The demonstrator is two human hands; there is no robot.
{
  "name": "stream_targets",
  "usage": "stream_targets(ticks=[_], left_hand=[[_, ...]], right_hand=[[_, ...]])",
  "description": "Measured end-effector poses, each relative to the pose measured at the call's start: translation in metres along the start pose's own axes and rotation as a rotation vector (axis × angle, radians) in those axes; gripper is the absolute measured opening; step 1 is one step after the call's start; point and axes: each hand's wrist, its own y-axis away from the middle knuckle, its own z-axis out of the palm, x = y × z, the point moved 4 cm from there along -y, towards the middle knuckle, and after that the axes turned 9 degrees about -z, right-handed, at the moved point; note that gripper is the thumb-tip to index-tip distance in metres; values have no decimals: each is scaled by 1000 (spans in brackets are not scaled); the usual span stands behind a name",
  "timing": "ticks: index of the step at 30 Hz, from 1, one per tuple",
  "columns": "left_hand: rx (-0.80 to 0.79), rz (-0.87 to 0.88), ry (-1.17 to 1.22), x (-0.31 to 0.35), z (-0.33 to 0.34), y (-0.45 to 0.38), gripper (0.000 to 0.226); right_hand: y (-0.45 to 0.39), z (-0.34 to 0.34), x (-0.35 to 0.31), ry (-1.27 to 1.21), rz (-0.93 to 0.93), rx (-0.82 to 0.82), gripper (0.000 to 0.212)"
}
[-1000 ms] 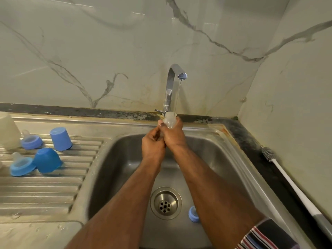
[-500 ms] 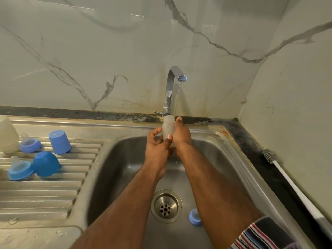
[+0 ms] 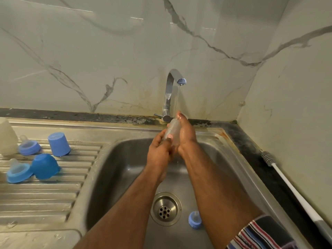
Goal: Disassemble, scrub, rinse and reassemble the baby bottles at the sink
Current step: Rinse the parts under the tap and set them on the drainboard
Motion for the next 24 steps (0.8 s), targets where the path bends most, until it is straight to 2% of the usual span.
stream_targets(ticks=[2,4,6,9,13,16,19,22,24], left_hand=[[-23,-68,54,-1,-1,-2,28],[18,-59,52,-1,-5,-4,30],[86,-20,5,0,-11,-6,36],[154,0,-16,1,-16,-6,44],[213,37,-75,2,-17,-5,47],[215,-15,-31,1,-17,-5,43],[153,-117,60,-2,-15,-4,32],[68,-215,215,-2,-14,-2,26],[83,-222,288,0,-19,-3,26]], right_hand=[[1,-2,3,-1,2,-26,73],[1,-4,1,32,-55,-34,51],[-2,-2,0,64,-87,-54,39],[1,6,-3,169,-191,-104,44],[3,2,-6,205,-285,-31,40],[1,-3,-11,262,-324,2,45],[2,-2,-12,209,-317,-88,43],[6,-7,-7,25,-231,-200,34],[9,-13,-3,-35,-177,-253,27]])
